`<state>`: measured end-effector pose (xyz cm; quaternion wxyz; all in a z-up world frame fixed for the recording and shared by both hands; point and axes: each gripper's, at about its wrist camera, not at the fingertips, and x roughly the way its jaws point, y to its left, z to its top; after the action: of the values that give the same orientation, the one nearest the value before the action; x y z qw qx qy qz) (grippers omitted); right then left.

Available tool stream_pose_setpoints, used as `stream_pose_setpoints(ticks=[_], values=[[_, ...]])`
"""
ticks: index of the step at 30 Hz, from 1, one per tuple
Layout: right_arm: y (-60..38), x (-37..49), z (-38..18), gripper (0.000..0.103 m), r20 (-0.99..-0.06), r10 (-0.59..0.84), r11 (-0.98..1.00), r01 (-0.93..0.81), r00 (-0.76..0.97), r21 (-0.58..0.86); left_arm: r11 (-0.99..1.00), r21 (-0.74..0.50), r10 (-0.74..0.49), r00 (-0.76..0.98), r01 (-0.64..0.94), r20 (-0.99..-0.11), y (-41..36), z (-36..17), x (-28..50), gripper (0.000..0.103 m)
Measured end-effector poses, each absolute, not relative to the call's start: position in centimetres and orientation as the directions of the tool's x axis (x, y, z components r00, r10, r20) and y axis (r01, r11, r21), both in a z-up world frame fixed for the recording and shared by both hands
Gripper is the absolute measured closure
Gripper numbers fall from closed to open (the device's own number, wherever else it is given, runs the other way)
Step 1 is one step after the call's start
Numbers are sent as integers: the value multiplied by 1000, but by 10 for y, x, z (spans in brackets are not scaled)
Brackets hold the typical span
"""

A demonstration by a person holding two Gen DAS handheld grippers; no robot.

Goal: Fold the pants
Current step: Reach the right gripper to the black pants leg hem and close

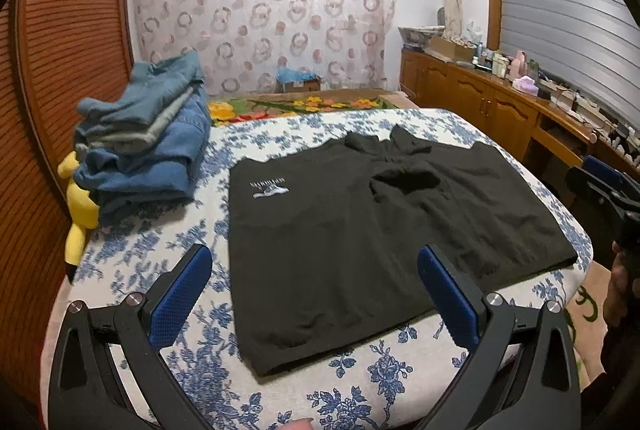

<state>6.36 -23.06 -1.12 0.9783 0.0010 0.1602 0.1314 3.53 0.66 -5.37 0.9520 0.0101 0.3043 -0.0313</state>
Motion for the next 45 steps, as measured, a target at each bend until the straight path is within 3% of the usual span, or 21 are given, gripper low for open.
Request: stream_pose_setpoints(ticks=[7, 13, 21, 37, 45], values=[[-243, 77, -16, 4, -358, 208, 976, -215, 910, 21, 995, -3, -77, 781, 95, -619, 6, -72, 47, 0], [-253, 96, -13, 13, -408, 157, 984, -175, 900, -8, 993, 1, -89, 768, 115, -635, 7, -76, 58, 0], [-267, 119, 5, 38, -477, 193, 978, -209, 857, 19, 990, 9, -104, 759, 143, -643, 6, -69, 76, 0], [-300, 201, 15, 74, -638, 281, 957, -264, 717, 125, 973, -19, -180, 705, 230, -686, -11, -69, 100, 0], [-311, 216, 18, 76, -681, 249, 967, -214, 689, 137, 971, -3, -167, 669, 239, -725, -15, -84, 108, 0]])
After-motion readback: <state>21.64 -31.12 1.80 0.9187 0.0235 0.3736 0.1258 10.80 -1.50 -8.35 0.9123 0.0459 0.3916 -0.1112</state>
